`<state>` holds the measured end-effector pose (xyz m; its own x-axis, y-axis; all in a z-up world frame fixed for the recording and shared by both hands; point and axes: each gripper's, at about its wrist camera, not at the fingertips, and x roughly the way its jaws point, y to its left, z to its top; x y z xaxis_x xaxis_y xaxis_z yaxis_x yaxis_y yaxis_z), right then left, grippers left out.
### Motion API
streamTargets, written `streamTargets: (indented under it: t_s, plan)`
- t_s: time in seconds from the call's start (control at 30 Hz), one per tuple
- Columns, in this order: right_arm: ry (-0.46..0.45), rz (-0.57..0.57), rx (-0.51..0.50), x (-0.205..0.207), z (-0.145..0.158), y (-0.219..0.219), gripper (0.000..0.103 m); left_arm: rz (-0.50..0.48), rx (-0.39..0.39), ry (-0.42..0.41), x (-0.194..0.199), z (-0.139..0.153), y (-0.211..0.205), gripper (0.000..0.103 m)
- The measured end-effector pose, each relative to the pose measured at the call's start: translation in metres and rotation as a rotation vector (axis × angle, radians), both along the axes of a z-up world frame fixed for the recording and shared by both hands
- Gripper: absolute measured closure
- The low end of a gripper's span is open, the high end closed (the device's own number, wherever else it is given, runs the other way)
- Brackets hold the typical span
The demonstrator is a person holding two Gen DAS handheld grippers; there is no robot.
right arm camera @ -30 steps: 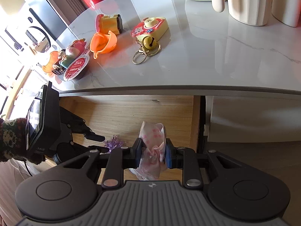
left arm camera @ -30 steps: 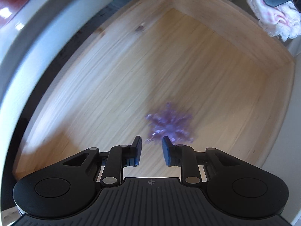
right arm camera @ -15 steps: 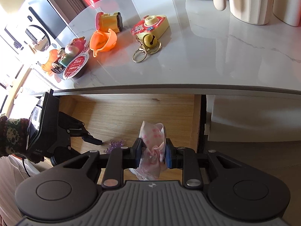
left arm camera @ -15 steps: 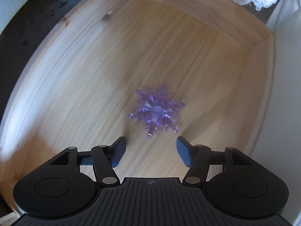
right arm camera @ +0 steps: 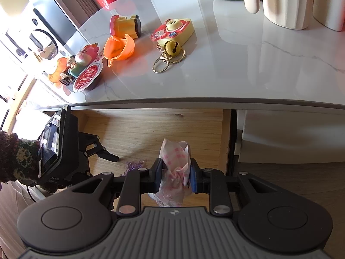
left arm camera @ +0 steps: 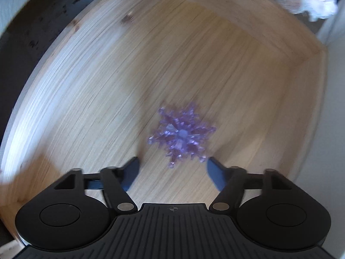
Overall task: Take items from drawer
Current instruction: 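Grasp the purple snowflake with the left tool while the right tool holds the pink cloth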
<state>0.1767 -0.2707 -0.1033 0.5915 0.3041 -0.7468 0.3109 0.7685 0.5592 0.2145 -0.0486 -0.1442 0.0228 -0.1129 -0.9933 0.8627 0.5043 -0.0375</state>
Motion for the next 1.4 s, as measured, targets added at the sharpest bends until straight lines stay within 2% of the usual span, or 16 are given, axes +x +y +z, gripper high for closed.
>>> streamTargets:
  t_s: [0.03, 0.1, 0.17, 0.23, 0.3, 0.47, 0.6, 0.67, 0.73, 0.9, 1.0, 1.2, 1.27, 1.3, 1.4]
  plan:
    - [-0.002, 0.000, 0.001, 0.000, 0.000, 0.000, 0.078, -0.004, -0.032, 0.018, 0.000, 0.005, 0.001, 0.055]
    - [-0.007, 0.002, 0.002, -0.001, 0.001, -0.001, 0.078, 0.016, -0.062, 0.018, 0.002, 0.013, 0.000, 0.055]
    - [-0.010, 0.004, 0.002, -0.001, 0.001, -0.001, 0.075, 0.001, -0.053, -0.024, 0.002, 0.018, -0.005, 0.055]
    - [-0.012, 0.005, 0.000, -0.001, 0.002, -0.001, 0.074, -0.022, -0.034, -0.074, 0.005, 0.017, 0.004, 0.052]
    - [-0.015, 0.007, -0.002, -0.001, 0.002, -0.001, 0.074, 0.008, -0.038, -0.105, -0.003, 0.003, 0.009, 0.053]
    - [-0.012, 0.005, -0.005, -0.002, 0.002, -0.001, 0.074, 0.102, -0.109, 0.017, 0.007, 0.004, 0.006, 0.051]
    - [-0.011, 0.013, -0.010, -0.002, 0.002, 0.000, 0.074, 0.095, -0.111, -0.011, 0.004, 0.013, -0.001, 0.051]
    - [-0.009, 0.015, -0.013, -0.001, 0.002, 0.000, 0.074, 0.103, -0.139, -0.021, 0.005, 0.025, -0.001, 0.051]
    - [-0.007, 0.016, -0.015, -0.001, 0.001, 0.000, 0.074, 0.113, -0.155, -0.016, 0.013, 0.014, -0.014, 0.051]
    - [-0.002, 0.015, -0.018, -0.001, 0.001, 0.001, 0.074, 0.053, -0.036, -0.080, 0.000, 0.001, -0.037, 0.049]
    - [-0.004, 0.015, -0.019, -0.002, 0.001, 0.000, 0.074, 0.031, -0.009, -0.112, -0.003, 0.004, -0.036, 0.047]
    - [-0.009, 0.018, -0.021, -0.003, 0.002, 0.000, 0.073, 0.040, -0.017, -0.071, 0.002, 0.009, -0.028, 0.047]
    - [-0.010, 0.019, -0.023, -0.003, 0.002, 0.000, 0.072, 0.052, -0.015, -0.035, 0.006, 0.008, -0.026, 0.044]
    - [-0.009, 0.018, -0.024, -0.003, 0.002, 0.000, 0.072, 0.049, -0.028, -0.031, 0.007, 0.010, -0.025, 0.038]
    - [-0.006, 0.016, -0.028, -0.003, 0.002, -0.001, 0.072, 0.037, -0.013, -0.051, 0.007, 0.013, -0.025, 0.033]
